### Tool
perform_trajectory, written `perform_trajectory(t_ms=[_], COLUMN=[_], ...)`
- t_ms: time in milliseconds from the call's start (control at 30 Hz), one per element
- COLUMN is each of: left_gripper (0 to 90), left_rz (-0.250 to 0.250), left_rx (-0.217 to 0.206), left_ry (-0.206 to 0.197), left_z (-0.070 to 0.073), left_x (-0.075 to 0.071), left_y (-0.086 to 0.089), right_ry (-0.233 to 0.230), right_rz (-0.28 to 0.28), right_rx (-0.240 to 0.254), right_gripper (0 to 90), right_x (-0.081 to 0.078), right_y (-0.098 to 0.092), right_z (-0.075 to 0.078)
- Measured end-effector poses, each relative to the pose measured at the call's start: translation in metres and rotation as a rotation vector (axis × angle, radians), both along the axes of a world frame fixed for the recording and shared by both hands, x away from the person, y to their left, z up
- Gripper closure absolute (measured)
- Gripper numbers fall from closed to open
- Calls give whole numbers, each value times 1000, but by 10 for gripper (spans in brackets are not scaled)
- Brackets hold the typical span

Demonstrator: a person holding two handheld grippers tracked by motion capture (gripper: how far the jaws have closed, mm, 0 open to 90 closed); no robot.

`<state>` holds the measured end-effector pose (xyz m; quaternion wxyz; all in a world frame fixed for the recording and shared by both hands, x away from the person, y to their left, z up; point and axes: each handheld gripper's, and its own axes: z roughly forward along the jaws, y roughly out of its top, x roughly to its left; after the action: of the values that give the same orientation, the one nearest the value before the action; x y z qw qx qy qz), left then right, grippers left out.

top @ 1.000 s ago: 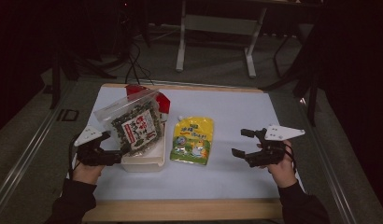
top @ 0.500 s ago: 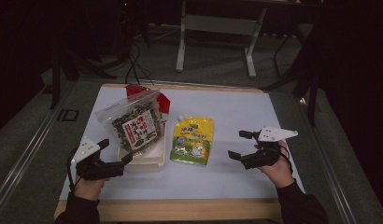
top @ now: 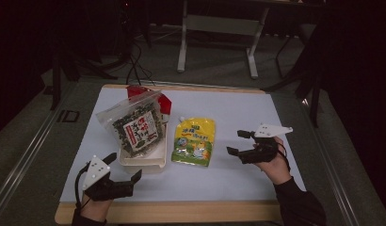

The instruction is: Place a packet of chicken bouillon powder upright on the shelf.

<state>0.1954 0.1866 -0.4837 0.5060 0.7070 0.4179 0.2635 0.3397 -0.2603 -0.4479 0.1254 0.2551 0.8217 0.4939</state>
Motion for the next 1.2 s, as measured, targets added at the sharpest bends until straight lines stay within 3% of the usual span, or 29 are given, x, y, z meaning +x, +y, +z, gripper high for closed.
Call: perform_trajectory(t_ms=[167, 533, 933, 1067, 1200], left_gripper=[8, 9, 9, 9, 9], left_rz=[-63, -151, -183, -187, -192], left_rx=[-19, -4, 6, 13, 35], left_ry=[13, 11, 21, 21, 20], left_z=[-4, -14, -21, -23, -25], left_x=[1, 0, 2, 3, 3], left_y=[-10, -26, -32, -33, -34], right_ry=[13, 107, 202, 213, 240], right_rz=[-8, -42, -90, -107, -122], right_rx=[-23, -55, -91, -113, -116], right_gripper=[260, 311, 314, 315, 322], right_x=[14, 58, 99, 110, 121], right_y=[9, 30, 43, 49, 52], right_z=[-5, -32, -60, -66, -71])
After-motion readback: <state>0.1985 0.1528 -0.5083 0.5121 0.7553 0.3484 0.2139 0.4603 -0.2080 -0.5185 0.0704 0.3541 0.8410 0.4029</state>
